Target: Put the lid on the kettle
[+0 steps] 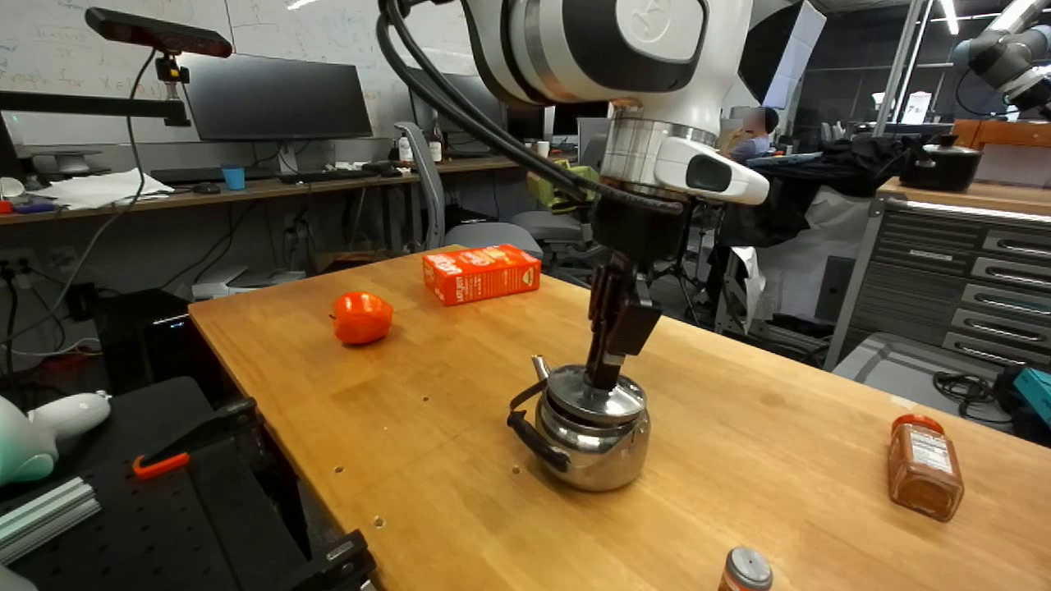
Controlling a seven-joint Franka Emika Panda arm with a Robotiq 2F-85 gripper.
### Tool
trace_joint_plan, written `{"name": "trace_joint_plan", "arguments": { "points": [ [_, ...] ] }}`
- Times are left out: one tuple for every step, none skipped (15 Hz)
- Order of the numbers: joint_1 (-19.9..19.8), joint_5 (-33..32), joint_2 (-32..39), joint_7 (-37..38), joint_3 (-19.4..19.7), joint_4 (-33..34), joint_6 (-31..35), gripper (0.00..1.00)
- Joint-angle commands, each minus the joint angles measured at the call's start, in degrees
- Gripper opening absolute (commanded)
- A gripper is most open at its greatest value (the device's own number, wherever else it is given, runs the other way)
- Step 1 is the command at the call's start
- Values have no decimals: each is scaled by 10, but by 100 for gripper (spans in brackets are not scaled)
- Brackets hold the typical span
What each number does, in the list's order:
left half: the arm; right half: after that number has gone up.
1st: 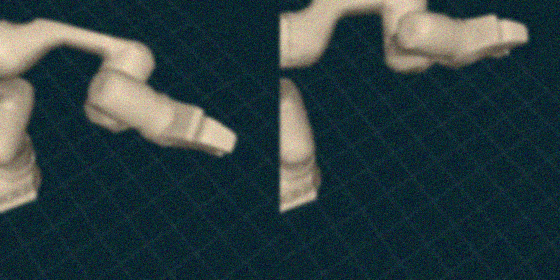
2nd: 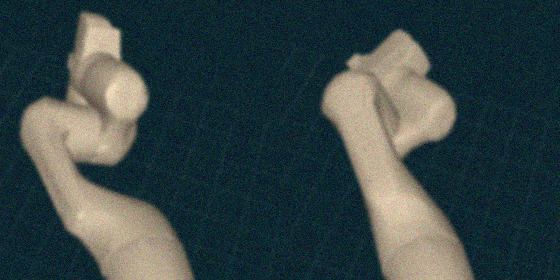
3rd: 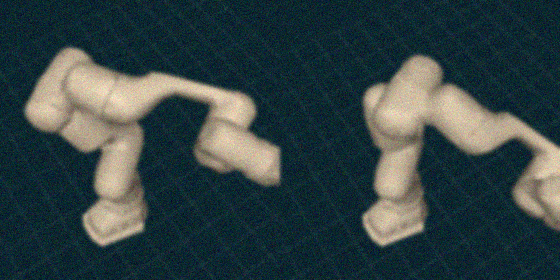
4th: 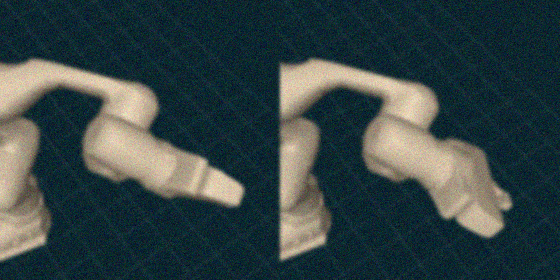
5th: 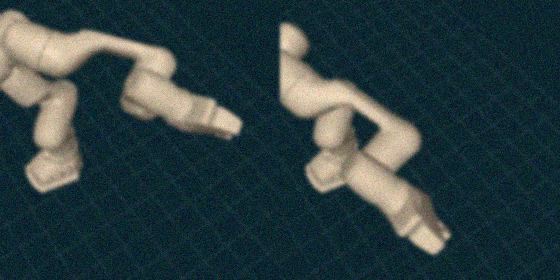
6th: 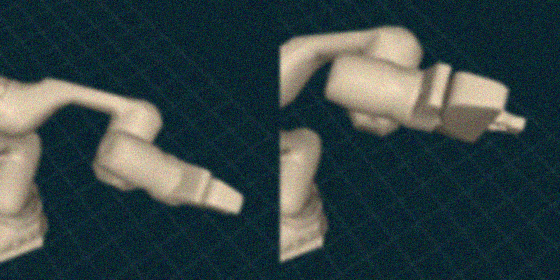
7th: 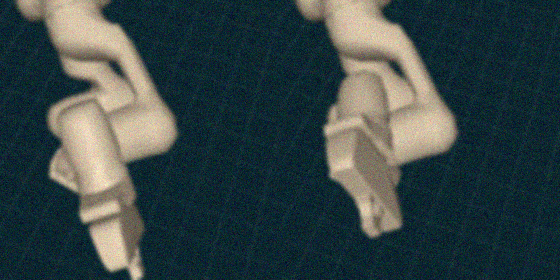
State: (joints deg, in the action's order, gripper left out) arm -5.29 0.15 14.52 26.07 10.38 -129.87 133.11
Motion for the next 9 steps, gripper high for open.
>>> {"name": "trace_joint_plan", "arguments": {
  "points": [
    [3,-22,-2,9,11,-4,3,7],
    [3,-25,0,8,12,-5,7,7],
    [2,-29,4,1,12,-6,14,7],
    [2,-32,6,-3,11,-8,22,7],
    [1,-33,8,-8,10,-11,32,7],
    [3,-37,8,-8,10,-15,42,7],
    [5,-40,3,-10,8,-22,53,7],
    [5,-39,-1,-14,6,-27,62,7],
    [7,-36,-9,-18,3,-33,72,7]
  ]
}}
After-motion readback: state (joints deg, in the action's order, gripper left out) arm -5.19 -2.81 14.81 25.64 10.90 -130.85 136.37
